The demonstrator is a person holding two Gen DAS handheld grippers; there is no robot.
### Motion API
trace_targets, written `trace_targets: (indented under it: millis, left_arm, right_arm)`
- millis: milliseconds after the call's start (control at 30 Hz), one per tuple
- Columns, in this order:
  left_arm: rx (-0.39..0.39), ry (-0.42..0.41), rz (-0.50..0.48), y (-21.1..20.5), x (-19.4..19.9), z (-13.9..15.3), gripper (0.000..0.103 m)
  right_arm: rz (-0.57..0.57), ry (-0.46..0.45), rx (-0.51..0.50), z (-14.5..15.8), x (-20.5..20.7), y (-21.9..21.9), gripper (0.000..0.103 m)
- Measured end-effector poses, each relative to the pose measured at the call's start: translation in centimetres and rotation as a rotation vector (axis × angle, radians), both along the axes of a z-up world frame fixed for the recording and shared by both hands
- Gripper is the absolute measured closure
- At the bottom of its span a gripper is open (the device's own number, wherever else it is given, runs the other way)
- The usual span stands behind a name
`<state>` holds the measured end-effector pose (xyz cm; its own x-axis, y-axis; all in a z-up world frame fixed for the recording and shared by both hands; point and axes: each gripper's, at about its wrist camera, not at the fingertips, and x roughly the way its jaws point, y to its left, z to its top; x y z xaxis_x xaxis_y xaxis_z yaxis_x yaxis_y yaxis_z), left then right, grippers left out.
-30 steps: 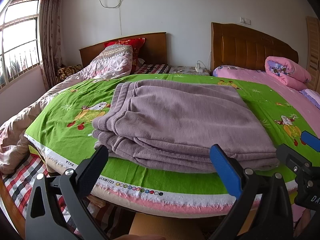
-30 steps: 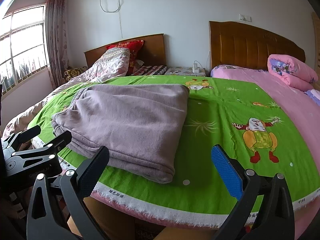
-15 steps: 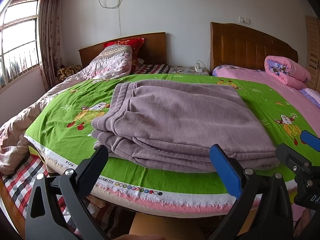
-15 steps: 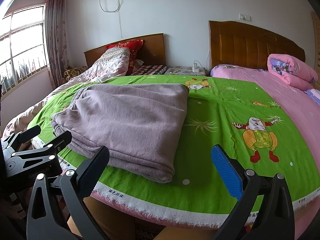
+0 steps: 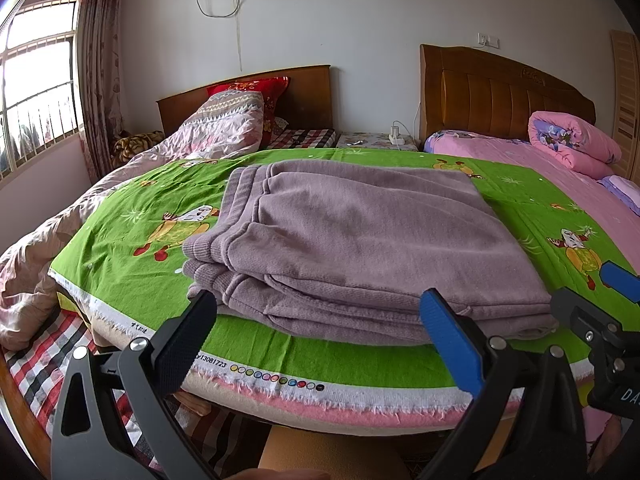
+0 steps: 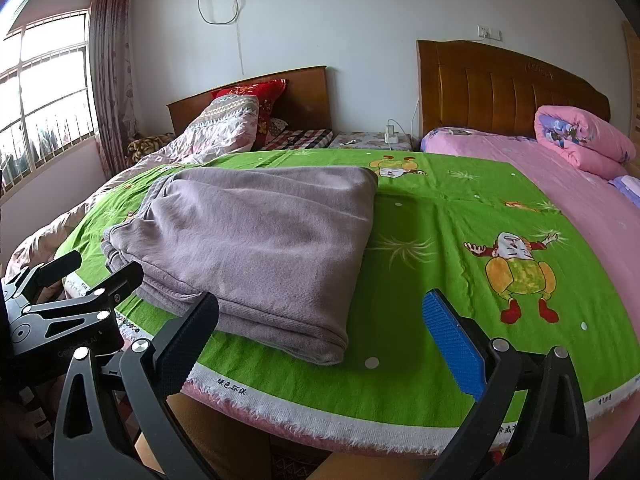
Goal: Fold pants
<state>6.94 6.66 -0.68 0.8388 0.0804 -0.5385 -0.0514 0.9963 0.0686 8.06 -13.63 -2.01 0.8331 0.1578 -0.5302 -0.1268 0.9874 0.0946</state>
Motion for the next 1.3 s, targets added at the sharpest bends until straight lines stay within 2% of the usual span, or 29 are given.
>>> trace_targets:
  millis: [1000,1300]
  left_arm:
    - [0.025,-0.016,0.012,0.48,-0.01,-0.1,0.001]
    - [0.016,0.014,-0.012,0.77,0.39,-0.57,0.001]
  right_arm:
    - [-0.001,0.003,0.002,0.13,0.15,-0.01,0.005]
    - [-0.002,0.004,0.003,0.08,0.16,0.06,0.004]
